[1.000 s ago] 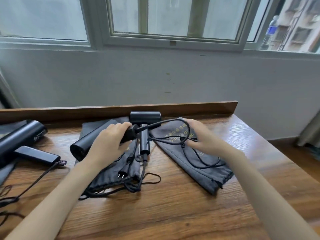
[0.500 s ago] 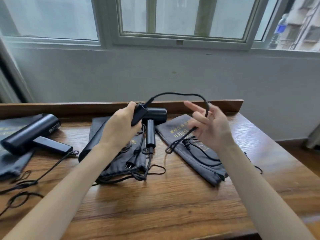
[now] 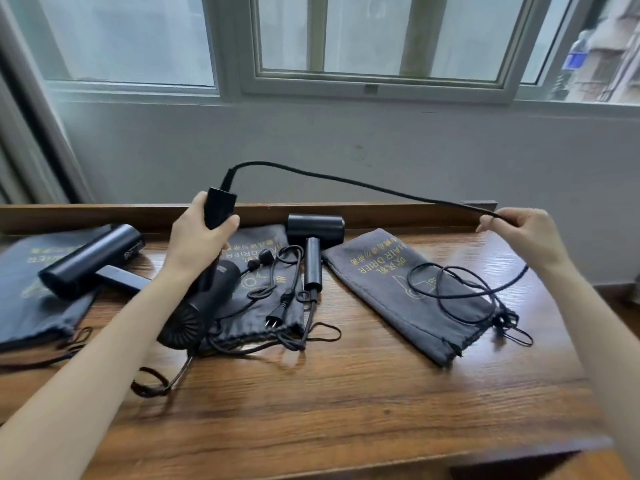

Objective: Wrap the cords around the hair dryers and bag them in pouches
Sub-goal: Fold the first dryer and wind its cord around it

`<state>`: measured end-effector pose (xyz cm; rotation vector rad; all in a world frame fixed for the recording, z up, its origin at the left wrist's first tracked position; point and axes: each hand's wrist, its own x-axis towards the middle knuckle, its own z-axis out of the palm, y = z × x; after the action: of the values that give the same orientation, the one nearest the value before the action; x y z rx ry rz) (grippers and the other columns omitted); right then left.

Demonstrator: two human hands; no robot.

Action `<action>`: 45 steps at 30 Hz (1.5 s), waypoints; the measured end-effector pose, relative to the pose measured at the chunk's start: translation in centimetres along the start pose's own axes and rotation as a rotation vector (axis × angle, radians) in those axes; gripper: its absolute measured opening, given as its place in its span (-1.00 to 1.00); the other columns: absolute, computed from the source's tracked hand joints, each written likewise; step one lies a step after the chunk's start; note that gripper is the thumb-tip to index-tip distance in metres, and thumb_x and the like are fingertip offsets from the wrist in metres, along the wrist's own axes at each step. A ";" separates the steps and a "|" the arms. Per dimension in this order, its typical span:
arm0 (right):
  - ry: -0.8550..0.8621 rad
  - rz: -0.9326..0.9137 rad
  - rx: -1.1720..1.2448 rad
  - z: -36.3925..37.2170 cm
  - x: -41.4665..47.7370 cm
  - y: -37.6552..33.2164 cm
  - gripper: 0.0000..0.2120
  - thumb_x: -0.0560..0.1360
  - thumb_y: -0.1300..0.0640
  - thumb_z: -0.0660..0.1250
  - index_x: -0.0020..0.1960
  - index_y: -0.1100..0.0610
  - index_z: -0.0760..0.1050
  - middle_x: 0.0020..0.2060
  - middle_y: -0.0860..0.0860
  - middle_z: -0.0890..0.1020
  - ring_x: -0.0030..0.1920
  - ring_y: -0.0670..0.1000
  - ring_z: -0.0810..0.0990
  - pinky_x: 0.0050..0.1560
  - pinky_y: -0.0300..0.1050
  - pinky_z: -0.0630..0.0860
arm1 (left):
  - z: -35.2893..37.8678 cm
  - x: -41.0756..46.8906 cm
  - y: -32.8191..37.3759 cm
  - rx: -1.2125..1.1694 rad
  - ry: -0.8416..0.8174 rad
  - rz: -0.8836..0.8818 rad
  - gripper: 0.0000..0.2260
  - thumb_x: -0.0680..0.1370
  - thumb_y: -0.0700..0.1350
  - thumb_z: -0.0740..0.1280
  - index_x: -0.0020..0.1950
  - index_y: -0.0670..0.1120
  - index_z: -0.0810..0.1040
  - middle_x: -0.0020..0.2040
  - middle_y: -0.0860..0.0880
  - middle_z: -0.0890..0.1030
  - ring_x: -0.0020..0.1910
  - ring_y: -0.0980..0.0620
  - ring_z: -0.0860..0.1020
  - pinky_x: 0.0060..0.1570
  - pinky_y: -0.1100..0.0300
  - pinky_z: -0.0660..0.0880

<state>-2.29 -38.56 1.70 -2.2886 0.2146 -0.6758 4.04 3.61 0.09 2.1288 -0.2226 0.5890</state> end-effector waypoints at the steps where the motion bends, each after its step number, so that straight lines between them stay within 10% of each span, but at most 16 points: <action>1: 0.003 0.018 -0.045 0.3 -0.2 0.2 -0.82 0.40 0.00 0.31 -0.32 0.02 0.60 -0.34 0.20 0.60 -0.31 -0.02 0.45 -0.31 -0.39 0.29 | 0.1 0.0 0.0 -0.060 -0.018 -0.009 -0.87 0.50 -0.14 0.35 -0.08 0.02 0.41 -0.31 -0.01 0.54 -0.52 0.17 0.52 -0.24 0.09 0.46; 8: -0.130 0.075 -0.170 3.0 -0.5 0.8 -0.49 0.41 0.23 0.33 0.35 0.22 0.36 0.14 0.21 0.50 0.22 0.18 0.43 0.25 -0.06 0.29 | 0.6 0.2 2.4 -0.315 -0.154 -0.027 -0.86 0.52 -0.21 0.32 -0.13 -0.02 0.39 -0.34 -0.04 0.51 -0.50 0.08 0.48 -0.35 0.15 0.49; 14: 0.154 -0.698 -0.258 6.5 -2.7 -8.1 -0.30 0.37 0.03 0.31 0.44 0.18 0.17 0.43 0.17 0.21 0.47 0.15 0.06 0.48 0.14 0.03 | 2.3 -0.4 6.4 -0.333 -0.417 0.070 -0.83 0.51 -0.23 0.33 -0.09 0.02 0.41 -0.35 0.03 0.52 -0.50 0.06 0.50 -0.40 0.17 0.50; 19: -0.075 -1.112 -0.481 9.1 -4.0 -14.3 -0.42 0.40 0.09 0.38 0.39 0.05 0.31 0.37 0.05 0.40 0.43 0.10 0.26 0.46 0.17 -0.01 | 3.9 -0.7 8.7 -0.077 -0.602 0.204 -0.93 0.49 -0.20 0.36 -0.08 -0.08 0.51 -0.35 0.07 0.59 -0.40 0.07 0.57 -0.42 0.34 0.47; 24: -0.211 -1.109 -0.581 10.4 -3.0 -13.7 -0.47 0.38 -0.13 0.41 0.25 0.08 0.41 0.08 0.02 0.56 0.04 0.11 0.57 0.17 0.05 0.43 | 4.0 -0.8 8.4 -0.079 -0.718 0.025 -0.95 0.47 -0.17 0.39 -0.16 -0.09 0.54 -0.39 0.04 0.60 -0.46 0.17 0.56 -0.38 0.33 0.52; 30: -0.283 -0.992 -0.481 10.1 -1.9 -11.1 -0.55 0.42 -0.21 0.21 0.17 0.07 0.41 0.04 0.02 0.53 0.02 0.07 0.55 -0.05 -0.02 0.41 | 2.3 0.4 7.8 -0.110 -0.658 0.044 -0.82 0.53 0.03 0.30 0.02 -0.02 0.60 -0.15 0.11 0.66 -0.21 0.26 0.61 -0.17 0.41 0.47; 37: -0.364 -0.530 -0.195 11.1 -2.2 -5.9 -0.63 0.42 0.00 0.41 0.14 0.10 0.39 -0.05 -0.07 0.51 -0.11 -0.02 0.47 -0.22 -0.26 0.31 | 1.5 -1.6 -0.6 -0.754 -0.729 -0.256 -0.10 0.14 0.44 0.42 0.31 -0.08 0.40 0.21 -0.07 0.58 0.20 -0.01 0.54 0.20 0.02 0.47; 45: -0.428 -0.485 -0.140 10.8 -2.6 -6.2 -0.83 0.45 -0.07 0.36 -0.09 -0.01 0.44 -0.32 -0.14 0.47 -0.33 -0.17 0.41 -0.33 -0.31 0.28 | 5.4 -4.5 0.1 -0.869 -0.386 -0.269 -0.42 0.22 0.10 0.43 0.17 -0.11 0.45 -0.02 -0.19 0.60 -0.07 -0.22 0.58 -0.16 0.00 0.56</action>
<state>0.95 -26.74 -1.50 -2.5791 -0.5245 -0.3907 1.90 -1.03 -4.71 1.3615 -0.3252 -0.0968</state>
